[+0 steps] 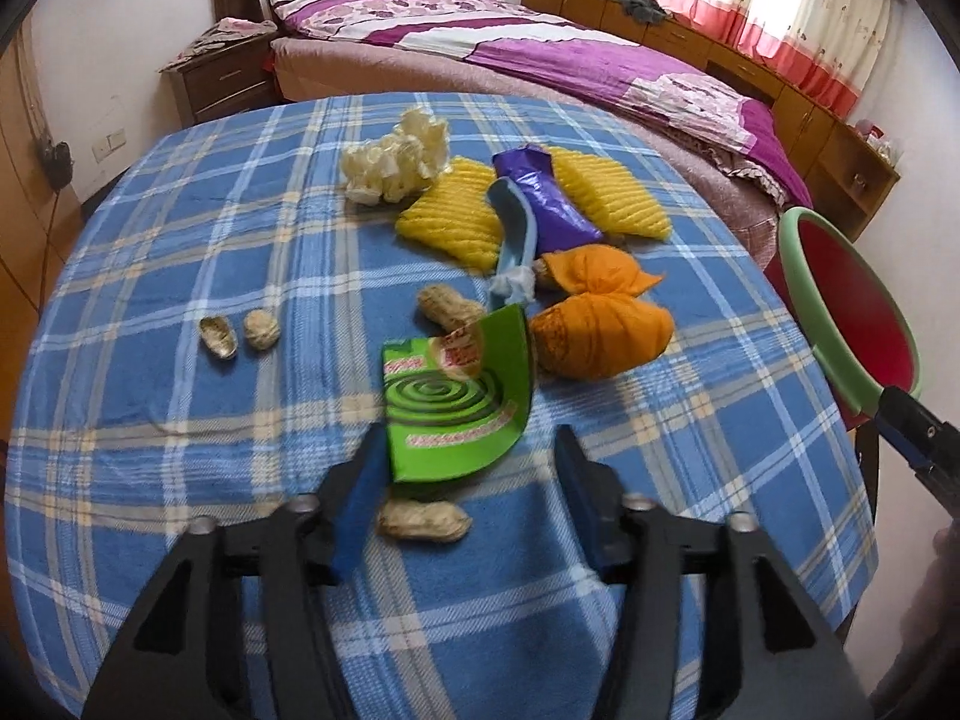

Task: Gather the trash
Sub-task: 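Move both tools back over the table toward the green coil box, then grasp the green coil box with the left tool while the right tool grasps the orange mesh bag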

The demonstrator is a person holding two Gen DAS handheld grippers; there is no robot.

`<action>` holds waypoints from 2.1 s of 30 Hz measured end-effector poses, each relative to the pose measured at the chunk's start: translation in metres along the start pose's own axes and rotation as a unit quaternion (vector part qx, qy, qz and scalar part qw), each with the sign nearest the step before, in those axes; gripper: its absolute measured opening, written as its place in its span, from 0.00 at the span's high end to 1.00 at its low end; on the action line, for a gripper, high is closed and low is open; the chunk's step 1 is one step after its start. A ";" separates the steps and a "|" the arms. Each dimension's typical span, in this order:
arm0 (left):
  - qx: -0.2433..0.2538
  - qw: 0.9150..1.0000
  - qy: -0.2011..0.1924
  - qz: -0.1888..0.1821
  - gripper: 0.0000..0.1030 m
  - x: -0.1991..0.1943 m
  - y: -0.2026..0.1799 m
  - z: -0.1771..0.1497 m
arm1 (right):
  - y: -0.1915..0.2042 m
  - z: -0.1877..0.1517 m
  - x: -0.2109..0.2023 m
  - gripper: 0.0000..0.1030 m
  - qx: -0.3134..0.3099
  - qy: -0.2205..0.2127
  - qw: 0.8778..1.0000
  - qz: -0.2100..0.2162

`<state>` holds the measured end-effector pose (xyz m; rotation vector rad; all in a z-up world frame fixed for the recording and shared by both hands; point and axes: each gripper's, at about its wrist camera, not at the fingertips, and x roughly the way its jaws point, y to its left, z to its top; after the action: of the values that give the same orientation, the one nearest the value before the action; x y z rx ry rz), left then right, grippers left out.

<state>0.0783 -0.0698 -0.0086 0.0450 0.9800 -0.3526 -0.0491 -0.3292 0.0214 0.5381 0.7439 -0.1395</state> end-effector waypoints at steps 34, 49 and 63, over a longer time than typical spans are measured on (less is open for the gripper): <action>-0.065 0.996 -0.054 0.010 0.48 -0.017 0.048 0.011 | 0.083 0.005 0.046 0.40 -0.101 0.041 0.994 0.030; -0.096 0.994 -0.058 0.002 0.48 -0.017 0.078 0.009 | 0.135 -0.001 0.103 0.40 -0.139 0.089 0.984 0.065; -0.092 0.994 -0.059 -0.004 0.48 -0.017 0.075 0.009 | 0.131 -0.006 0.113 0.76 -0.133 0.094 0.983 0.082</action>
<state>0.1006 0.0035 0.0013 -0.1462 0.8913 -0.2676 0.0704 -0.2066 -0.0047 0.3573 0.8821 0.1651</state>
